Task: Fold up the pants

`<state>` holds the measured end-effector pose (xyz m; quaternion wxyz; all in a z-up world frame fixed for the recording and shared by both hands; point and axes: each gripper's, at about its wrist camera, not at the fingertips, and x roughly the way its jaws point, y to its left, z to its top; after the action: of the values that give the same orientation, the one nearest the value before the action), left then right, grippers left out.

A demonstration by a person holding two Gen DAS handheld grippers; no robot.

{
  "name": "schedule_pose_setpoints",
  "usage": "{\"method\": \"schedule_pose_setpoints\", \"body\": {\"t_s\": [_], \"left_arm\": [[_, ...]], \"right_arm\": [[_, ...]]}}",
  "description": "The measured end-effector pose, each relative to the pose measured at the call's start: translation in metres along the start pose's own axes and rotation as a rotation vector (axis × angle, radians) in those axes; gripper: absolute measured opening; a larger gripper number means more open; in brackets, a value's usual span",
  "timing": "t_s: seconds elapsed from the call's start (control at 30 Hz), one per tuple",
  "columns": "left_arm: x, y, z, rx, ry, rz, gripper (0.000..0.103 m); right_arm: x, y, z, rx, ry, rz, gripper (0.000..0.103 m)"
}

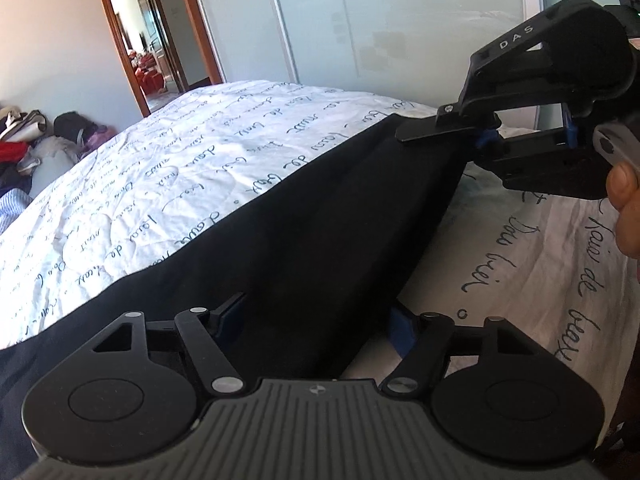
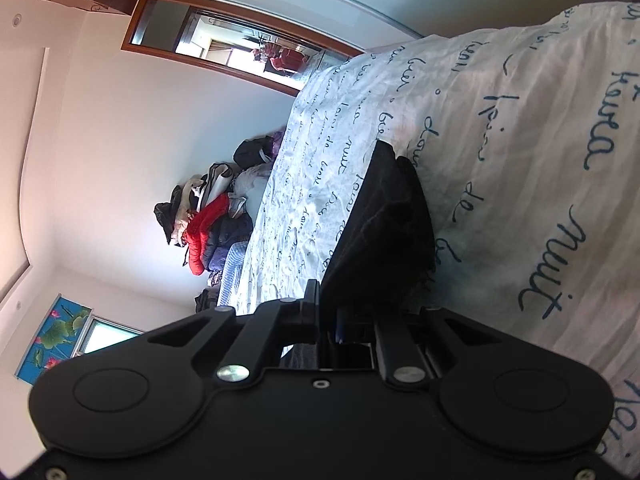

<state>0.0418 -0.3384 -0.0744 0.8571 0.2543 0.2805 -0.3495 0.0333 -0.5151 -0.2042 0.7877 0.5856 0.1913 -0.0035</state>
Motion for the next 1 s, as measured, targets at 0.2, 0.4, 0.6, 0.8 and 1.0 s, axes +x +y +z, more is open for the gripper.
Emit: {"method": "schedule_pose_setpoints", "body": {"t_s": [0.2,0.4,0.6,0.8,1.0], "left_arm": [[0.004,-0.001,0.000,0.033,0.019,0.006,0.010],[0.002,0.003,0.000,0.020,0.015,0.008,0.009],[0.003,0.004,-0.003,-0.002,0.008,0.014,0.009],[0.004,0.004,-0.007,-0.019,0.001,0.017,0.010],[0.004,0.005,-0.007,-0.019,0.006,0.010,0.011]], "right_arm": [[0.001,-0.001,0.000,0.003,0.005,0.003,0.009],[0.000,0.000,0.001,0.003,0.006,0.005,0.009],[0.002,0.004,0.000,-0.003,0.006,0.000,0.009],[0.000,-0.015,0.002,0.086,-0.008,-0.016,0.011],[-0.003,-0.028,0.003,0.144,-0.021,-0.021,0.012]]}}
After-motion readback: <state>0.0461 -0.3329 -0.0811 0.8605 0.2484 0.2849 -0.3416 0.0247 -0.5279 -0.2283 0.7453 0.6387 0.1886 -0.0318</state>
